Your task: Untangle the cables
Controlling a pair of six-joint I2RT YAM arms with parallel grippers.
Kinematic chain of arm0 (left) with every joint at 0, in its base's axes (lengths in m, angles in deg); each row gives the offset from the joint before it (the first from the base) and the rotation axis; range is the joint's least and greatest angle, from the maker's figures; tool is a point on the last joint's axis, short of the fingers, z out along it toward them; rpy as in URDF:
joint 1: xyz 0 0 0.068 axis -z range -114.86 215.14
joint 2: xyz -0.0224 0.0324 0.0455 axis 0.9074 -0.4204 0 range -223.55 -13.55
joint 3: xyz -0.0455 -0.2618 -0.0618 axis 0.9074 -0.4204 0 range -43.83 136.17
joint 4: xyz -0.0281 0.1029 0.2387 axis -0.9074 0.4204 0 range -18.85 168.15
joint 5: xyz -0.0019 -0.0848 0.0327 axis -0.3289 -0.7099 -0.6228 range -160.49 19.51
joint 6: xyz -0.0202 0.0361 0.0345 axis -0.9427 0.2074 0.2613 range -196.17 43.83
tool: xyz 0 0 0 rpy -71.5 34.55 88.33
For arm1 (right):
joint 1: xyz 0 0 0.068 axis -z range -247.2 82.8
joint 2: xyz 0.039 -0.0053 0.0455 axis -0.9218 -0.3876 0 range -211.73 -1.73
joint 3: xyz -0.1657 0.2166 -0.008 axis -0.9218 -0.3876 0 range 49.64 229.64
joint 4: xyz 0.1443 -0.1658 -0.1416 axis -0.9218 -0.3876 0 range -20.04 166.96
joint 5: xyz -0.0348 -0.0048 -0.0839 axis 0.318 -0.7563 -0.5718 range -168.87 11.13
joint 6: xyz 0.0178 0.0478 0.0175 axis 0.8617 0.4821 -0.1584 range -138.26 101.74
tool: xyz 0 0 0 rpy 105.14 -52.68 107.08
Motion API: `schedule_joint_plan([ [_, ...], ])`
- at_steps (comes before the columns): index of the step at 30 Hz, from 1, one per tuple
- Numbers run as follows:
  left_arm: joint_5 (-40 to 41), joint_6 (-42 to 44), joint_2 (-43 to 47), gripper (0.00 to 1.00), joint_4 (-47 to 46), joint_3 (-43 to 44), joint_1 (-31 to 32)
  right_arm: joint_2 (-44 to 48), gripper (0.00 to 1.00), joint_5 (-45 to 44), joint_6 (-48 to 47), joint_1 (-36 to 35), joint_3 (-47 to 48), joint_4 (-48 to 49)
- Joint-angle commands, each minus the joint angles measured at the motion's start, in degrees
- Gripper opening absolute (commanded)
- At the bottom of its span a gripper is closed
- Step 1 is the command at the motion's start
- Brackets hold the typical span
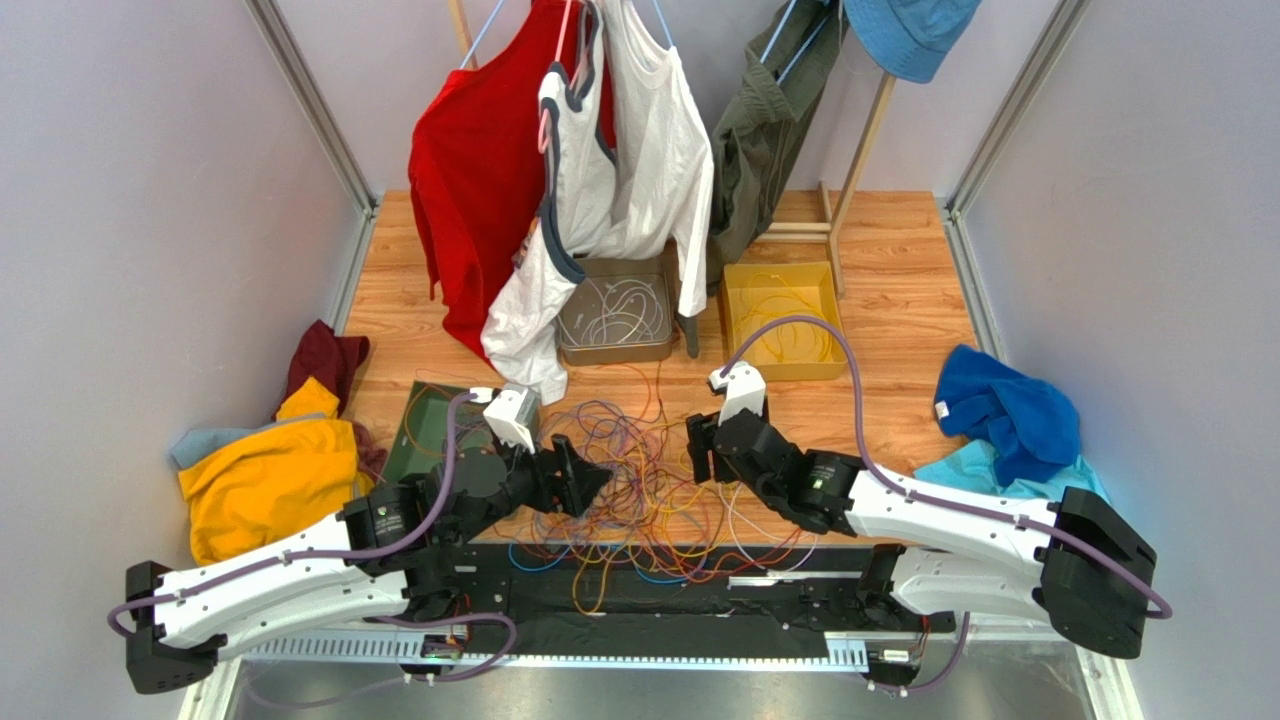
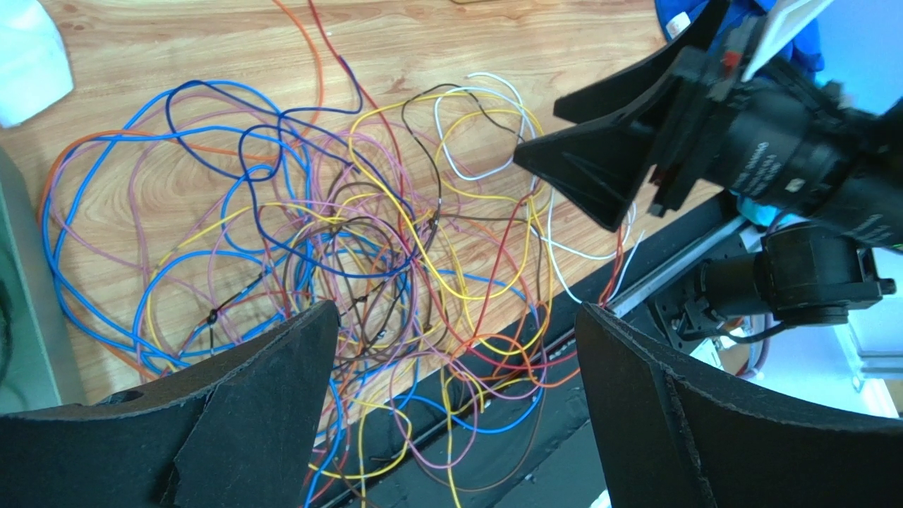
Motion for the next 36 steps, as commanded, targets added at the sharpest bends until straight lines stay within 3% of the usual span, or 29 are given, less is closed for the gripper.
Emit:
schedule_joint_plan([
  [1, -0.84, -0.93, -0.71, 0.91, -2.97, -0.70, 0.01, -2.09, 0.68, -4.44, 4.45, -0.13, -0.84, -0.94],
  [6, -1.54, -0.93, -1.24, 0.91, -2.80, -0.44, 0.01, -11.74, 0.61, -6.99, 5.25, -0.05, 3.02, -4.10],
  [7, -1.63, -0.93, -1.16, 0.91, -2.62, -0.35, 0.10, -12.72, 0.51, -6.91, 5.33, -0.05, 3.29, -3.85],
  [9, -1.63, -1.02, -0.72, 0.91, -2.45, -0.43, 0.01, -13.61, 0.39, -6.12, 5.42, -0.05, 3.21, -2.88],
  [10, -1.54, -1.02, -0.37, 0.91, -2.19, -0.52, 0.01, -13.35, 0.23, -6.29, 5.77, -0.05, 2.95, -2.18],
  [13, -1.37, -1.20, 0.78, 0.90, -1.74, -1.05, 0.01, -10.63, 0.01, -8.48, 6.04, -0.83, 3.29, -3.31],
  [18, -1.28, -1.46, 1.83, 0.91, -2.18, -1.93, 0.01, -1.32, 0.02, -15.76, 3.76, -8.02, 7.42, -8.67],
  [23, -1.89, -1.46, 0.96, 0.91, -3.76, -2.11, 0.01, 7.55, 0.01, -20.35, -3.97, -18.22, 18.48, -13.59],
  [28, -1.90, -0.50, 0.69, 0.90, -3.24, -0.27, 0.10, 9.77, 0.01, -21.06, -12.84, -23.68, 32.10, -17.90],
  [33, -0.75, 1.09, 1.92, 0.90, -1.57, 2.11, 0.01, 7.48, 0.00, -20.70, -21.71, -28.78, 51.50, -22.12],
  [36, -0.66, 0.91, 2.36, 0.90, -1.74, 2.11, 0.01, 6.95, 0.00, -19.39, -25.15, -30.37, 55.76, -20.03],
])
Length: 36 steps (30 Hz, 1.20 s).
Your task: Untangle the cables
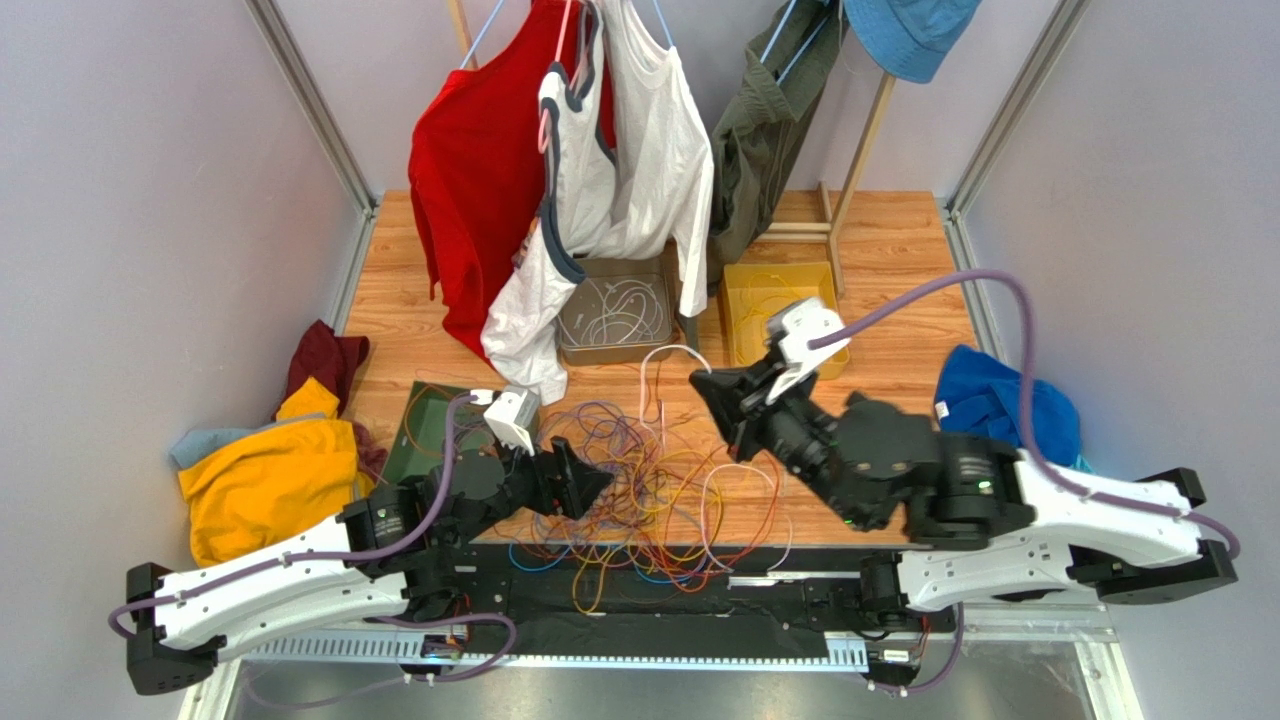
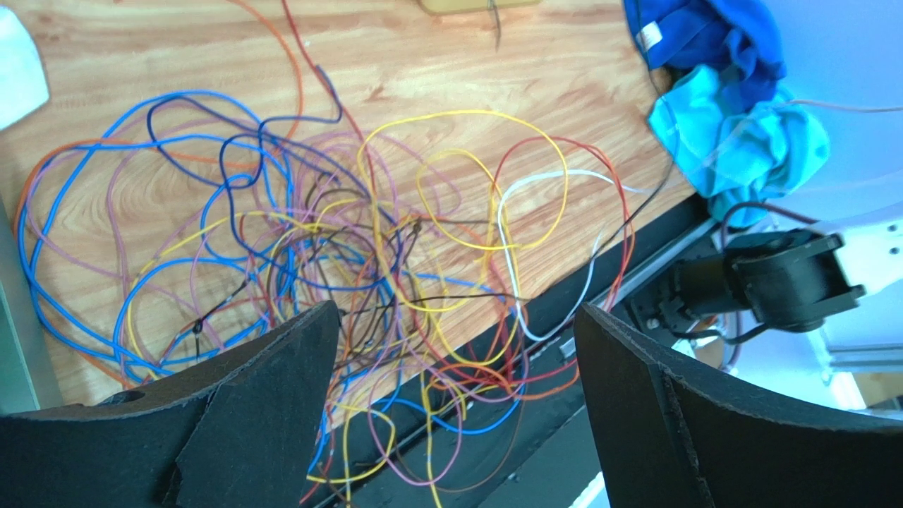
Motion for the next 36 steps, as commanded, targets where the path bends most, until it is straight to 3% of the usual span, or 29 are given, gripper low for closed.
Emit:
schedule_joint_plan([
  [1, 0.52, 1.13, 0.92, 0.90, -0.87, 2.40, 0.01, -0.67, 0.00, -0.04, -9.25, -1.82, 6.46, 0.63],
  [6, -0.01, 0.69, 0.92, 0.90, -1.31, 1.69, 0.10, -4.97, 0.00, 2.94, -16.00, -1.91, 14.61, 2.83],
  [10, -0.27, 0.60, 0.39, 0.90, -1.83, 1.08, 0.01, -12.25, 0.00, 4.09, -30.13, -1.82, 30.66, 9.43],
  [14, -2.91, 1.66, -0.13, 0.91, -6.39, -0.32, 0.01, -20.00, 0.00, 7.60, -36.21, -1.82, 46.39, 9.78],
  [18, -6.95, 2.80, -1.89, 0.91, -10.71, -1.91, 0.01, -24.58, 0.00, 11.72, -41.59, -1.82, 55.67, 14.34],
  [24, -11.52, 5.52, -4.44, 0.95, -18.26, -3.40, 0.01, -22.22, 0.00, 18.58, -40.72, -1.74, 53.49, 21.47],
  [27, -14.07, 6.93, -5.76, 0.99, -28.61, -6.55, 0.36, -21.68, 0.00, 18.42, -39.32, -1.74, 51.03, 21.57],
  [31, -14.69, 10.52, -8.13, 0.99, -48.97, -10.78, 2.03, -21.86, 0.00, 17.45, -37.74, -1.82, 49.35, 20.42],
  [36, -15.04, 19.75, -15.06, 0.99, -62.03, -10.36, 4.84, -22.65, 0.00, 17.19, -34.40, -1.82, 49.44, 17.96],
])
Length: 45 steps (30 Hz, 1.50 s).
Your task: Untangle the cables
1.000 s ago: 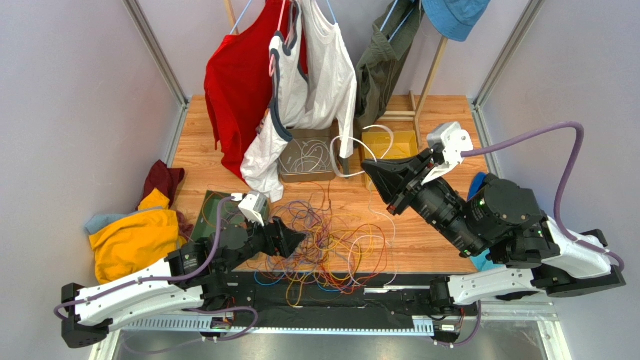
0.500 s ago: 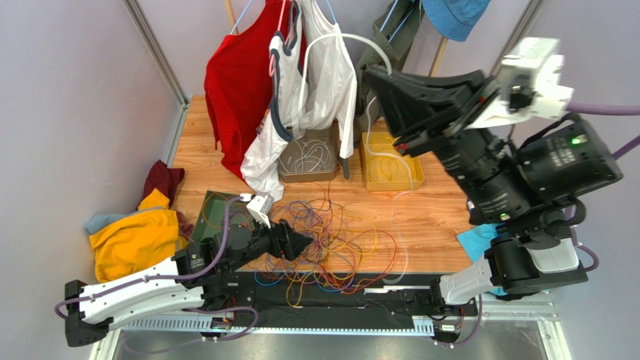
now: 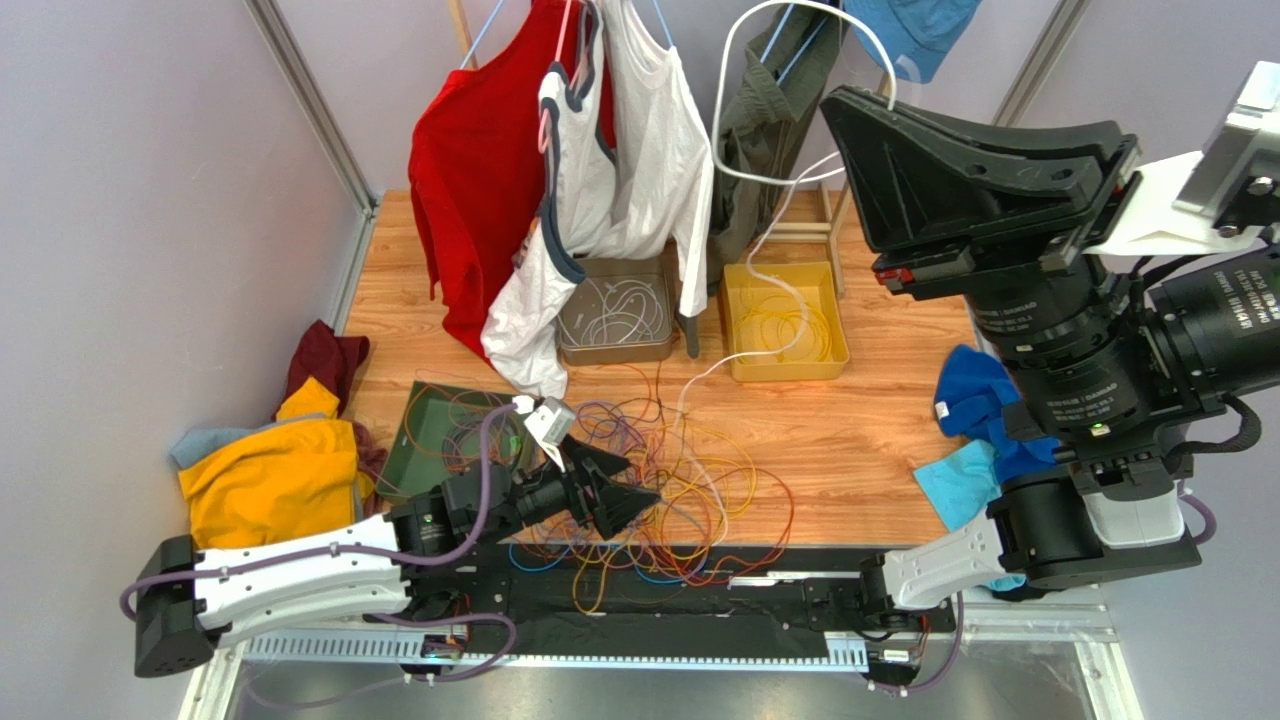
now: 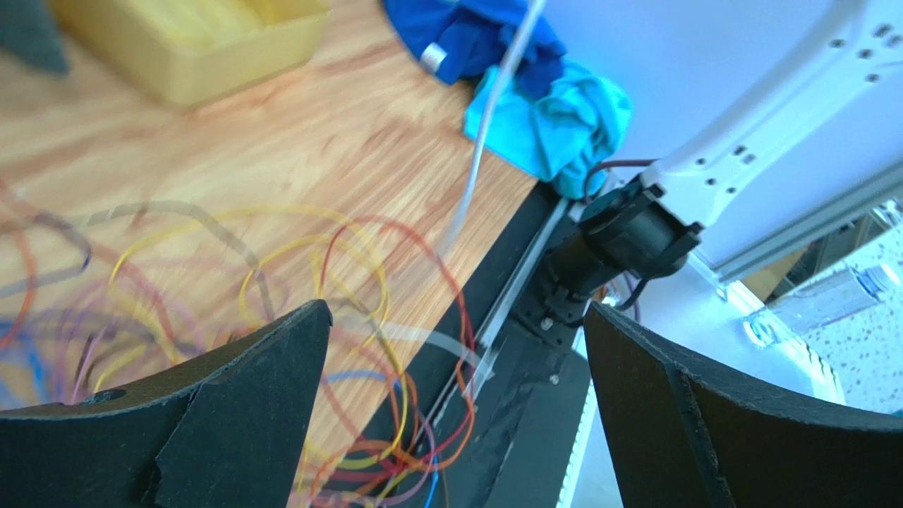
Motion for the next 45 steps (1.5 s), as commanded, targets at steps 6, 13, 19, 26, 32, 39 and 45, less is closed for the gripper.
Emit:
schedule_joint_plan([
  [6, -1.27, 16.03, -10.62, 0.99, -25.88, 5.73, 2.21, -1.27, 0.00, 1.80, 9.24, -0.34, -0.81, -5.92],
  [13, -1.27, 18.95, -15.20, 0.40, -26.59, 8.38, 2.21, 1.36, 0.00, 0.67, 11.44, -0.34, -5.37, -6.02],
  [19, 7.23, 12.72, -8.01, 0.00, -5.02, 11.00, 2.21, 7.16, 0.00, -5.90, 8.81, -0.34, -16.09, -2.69],
  [26, 20.52, 7.17, -6.41, 0.00, 43.25, 34.09, 1.59, 18.48, 0.00, -14.89, 13.81, 5.10, -35.94, 0.75],
  [32, 19.92, 7.95, -4.83, 0.00, 54.26, 45.27, -1.65, 25.34, 0.00, -17.62, 23.12, 9.41, -51.16, -0.92],
  [39, 13.42, 9.71, -11.50, 0.00, 59.64, 56.36, -10.44, 27.82, 0.00, -7.46, 35.86, 19.06, -61.71, -4.52],
  [45, 5.42, 11.20, -19.58, 0.00, 54.89, 62.69, -18.26, 21.50, 0.00, 8.01, 41.67, 29.96, -63.74, -3.39],
])
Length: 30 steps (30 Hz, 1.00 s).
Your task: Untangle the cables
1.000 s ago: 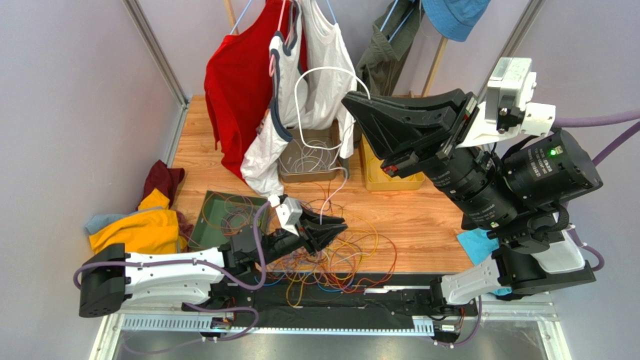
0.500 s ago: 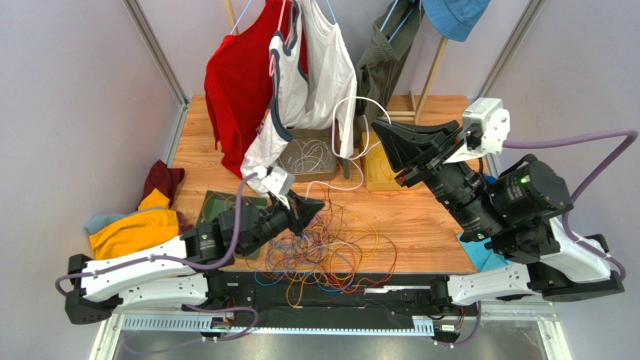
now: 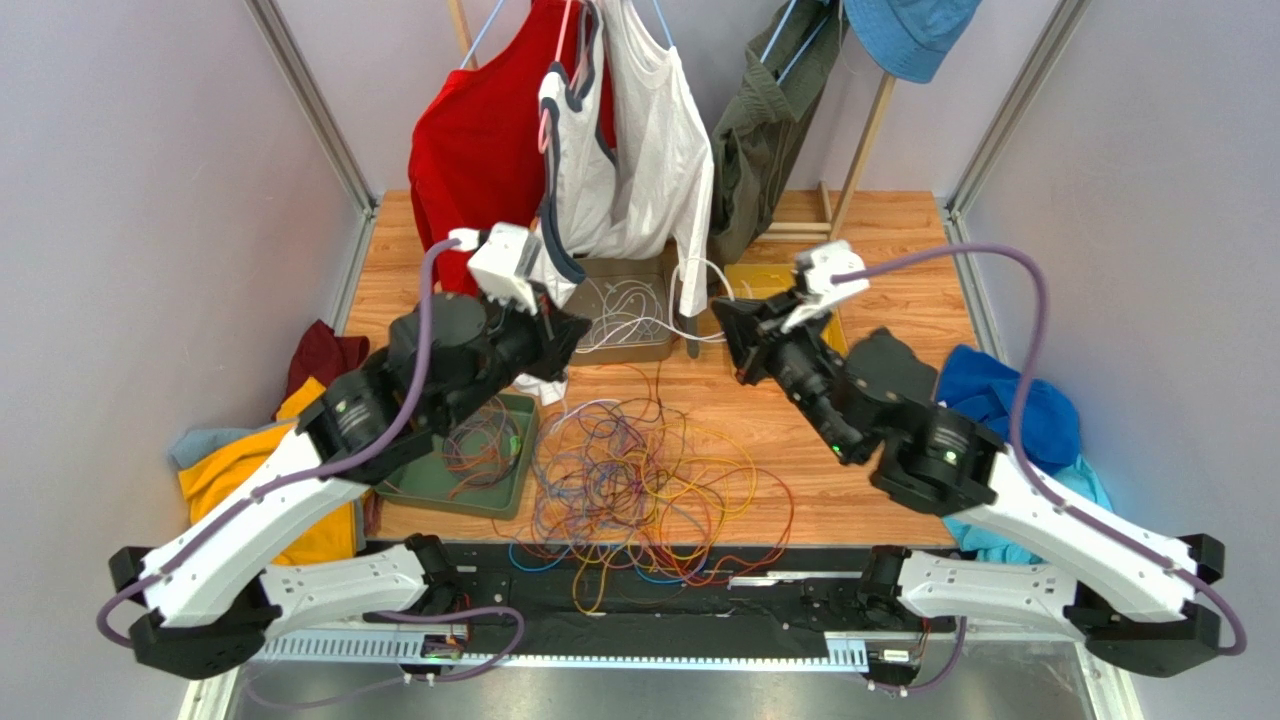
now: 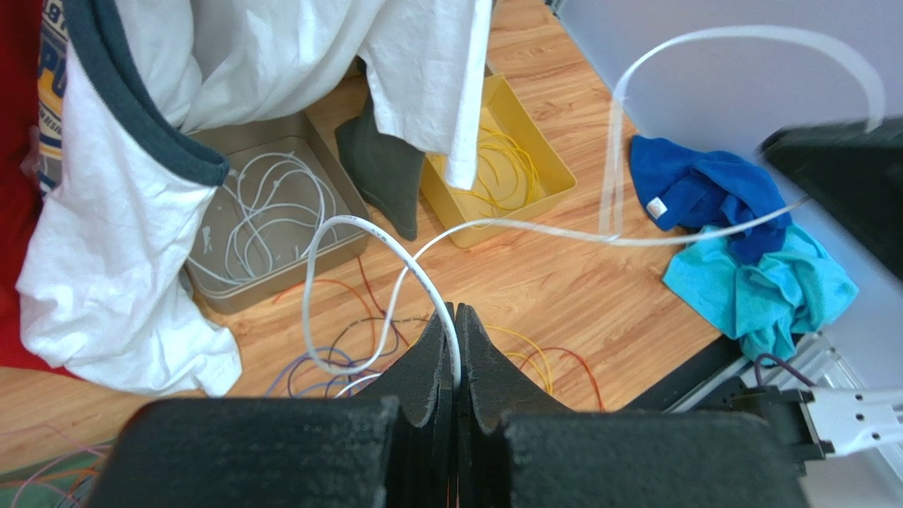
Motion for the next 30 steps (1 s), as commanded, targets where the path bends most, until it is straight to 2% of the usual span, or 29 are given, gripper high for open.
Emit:
schedule_joint_plan([
  [1, -7.96, 2.01, -5.89, 0.00, -1.70, 5.01, -4.95, -5.73, 0.00, 14.03, 7.73, 6.24, -0.29, 2.12],
  [9, -12.54, 1.57, -15.74, 0.00, -7.06, 9.06, -14.01, -19.01, 0.00, 29.39, 13.62, 15.20, 2.70, 7.31],
  [12, -14.90, 1.22, -18.02, 0.00, -9.17, 8.53, -18.06, -23.76, 0.00, 32.05, 14.33, 16.44, 2.00, 12.83],
  [16, -17.99, 1.39, -22.49, 0.00, -12.86, 9.23, -22.80, -31.30, 0.00, 34.08, 14.59, 18.38, 4.62, 15.65],
  [24, -22.82, 2.09, -30.94, 0.00, -14.71, 16.88, -26.33, -38.71, 0.00, 39.44, 13.98, 21.19, 15.34, 14.71],
  [30, -24.93, 2.71, -36.48, 0.00, -16.90, 21.36, -27.29, -41.70, 0.00, 40.23, 13.89, 23.30, 17.38, 15.75],
])
